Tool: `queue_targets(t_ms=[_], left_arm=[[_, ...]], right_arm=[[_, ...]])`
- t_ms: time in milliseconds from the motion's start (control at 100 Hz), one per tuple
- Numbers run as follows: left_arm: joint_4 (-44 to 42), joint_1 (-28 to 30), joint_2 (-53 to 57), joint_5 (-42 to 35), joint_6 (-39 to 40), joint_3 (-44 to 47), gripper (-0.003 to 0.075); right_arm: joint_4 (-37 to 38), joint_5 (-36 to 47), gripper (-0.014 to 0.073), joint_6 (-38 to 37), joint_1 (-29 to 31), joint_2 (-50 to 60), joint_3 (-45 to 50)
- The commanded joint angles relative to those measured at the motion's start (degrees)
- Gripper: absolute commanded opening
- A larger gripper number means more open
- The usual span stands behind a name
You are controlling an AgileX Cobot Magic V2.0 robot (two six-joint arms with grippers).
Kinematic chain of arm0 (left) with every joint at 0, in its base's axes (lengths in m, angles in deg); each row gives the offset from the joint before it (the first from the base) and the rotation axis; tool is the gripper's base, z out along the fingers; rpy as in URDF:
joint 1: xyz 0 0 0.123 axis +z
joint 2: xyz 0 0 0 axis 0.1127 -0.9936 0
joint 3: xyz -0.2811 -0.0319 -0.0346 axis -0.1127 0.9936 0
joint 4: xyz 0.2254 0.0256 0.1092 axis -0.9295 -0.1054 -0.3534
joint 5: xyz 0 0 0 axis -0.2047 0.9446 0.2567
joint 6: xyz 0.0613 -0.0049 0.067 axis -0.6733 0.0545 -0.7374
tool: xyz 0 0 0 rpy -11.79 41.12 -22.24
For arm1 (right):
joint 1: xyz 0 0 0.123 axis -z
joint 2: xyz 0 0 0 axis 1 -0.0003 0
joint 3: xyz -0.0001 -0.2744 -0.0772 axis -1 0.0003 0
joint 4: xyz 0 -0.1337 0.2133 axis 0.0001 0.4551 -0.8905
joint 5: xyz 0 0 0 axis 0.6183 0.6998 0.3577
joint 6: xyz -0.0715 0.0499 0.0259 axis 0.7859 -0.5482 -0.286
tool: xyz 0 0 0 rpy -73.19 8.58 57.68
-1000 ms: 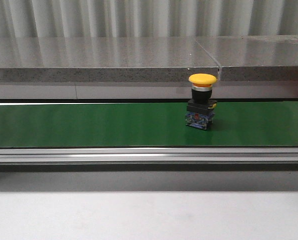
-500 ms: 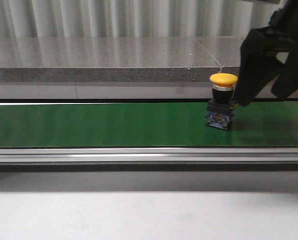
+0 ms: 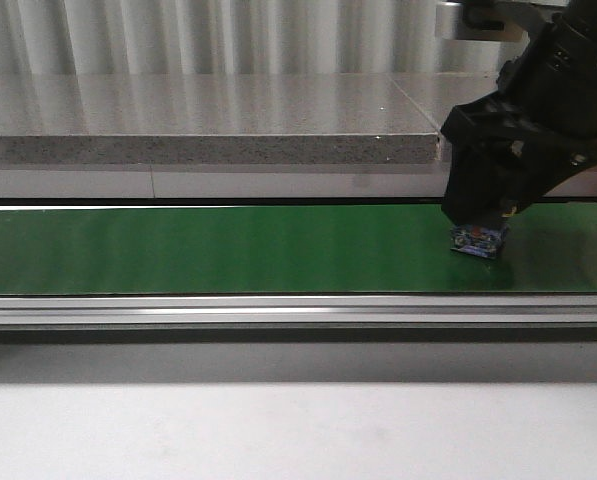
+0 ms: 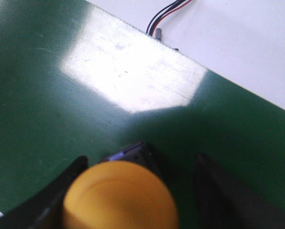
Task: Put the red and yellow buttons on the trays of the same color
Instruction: 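Grasp the yellow button at the belt's end with the right gripper, then lower the yellow button onto the yellow tray and open the right gripper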
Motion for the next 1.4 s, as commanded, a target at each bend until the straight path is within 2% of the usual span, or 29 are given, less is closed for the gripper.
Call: queue_targets(t_ms=[0, 50, 120, 210, 400, 540, 760, 900, 1040, 1180, 1390], left_arm=[[0.8, -0.4, -0.5, -4.7, 0.0, -1.4, -0.002], [0.8, -0.4, -0.5, -4.7, 0.0, -1.4, -0.002], [0.8, -0.4, -0.5, -4.7, 0.0, -1.4, -0.002], [0.8, -0.4, -0.5, -4.7, 0.0, -1.4, -0.002], [0.8, -0.4, -0.5, -4.7, 0.0, -1.4, -0.002], [0.8, -0.4, -0.5, -4.7, 0.0, -1.4, -0.002], [0.8, -0.4, -0.5, -4.7, 0.1, -1.4, -0.002], [0.8, -0.4, -0.5, -4.7, 0.1, -1.4, -0.002], [0.8, -0.4, -0.5, -4.7, 0.1, -1.4, -0.002], [0.8, -0.4, -0.5, -4.7, 0.1, -1.4, -0.002], [0.8, -0.4, -0.5, -4.7, 0.1, -1.4, -0.002]], right_arm=[[-0.9, 1.7, 0.0301, 0.6, -0.1, 2.1, -1.3], [-0.9, 0.9, 0.0188, 0.6, -0.1, 2.1, -1.3], [-0.9, -0.4, 0.0081, 0.6, -0.1, 2.1, -1.3], [-0.9, -2.1, 0.0023, 0.6, 0.0, 2.3, -1.3], [-0.2, -3.1, 0.0022, -4.0, 2.2, 5.4, -1.3], [2.6, -5.2, 0.0022, -8.8, 7.6, 9.9, -1.3], [9.8, -9.3, 0.0022, -16.0, 22.7, 15.5, -1.3], [10.2, -8.4, 0.0022, -19.1, 32.5, 15.7, -1.2], [10.2, -5.5, 0.0022, -21.0, 39.9, 14.6, -1.1], [10.2, -3.2, 0.0022, -22.2, 43.8, 12.3, -1.1], [10.2, -0.7, 0.0022, -22.2, 44.6, 7.2, -1.1]])
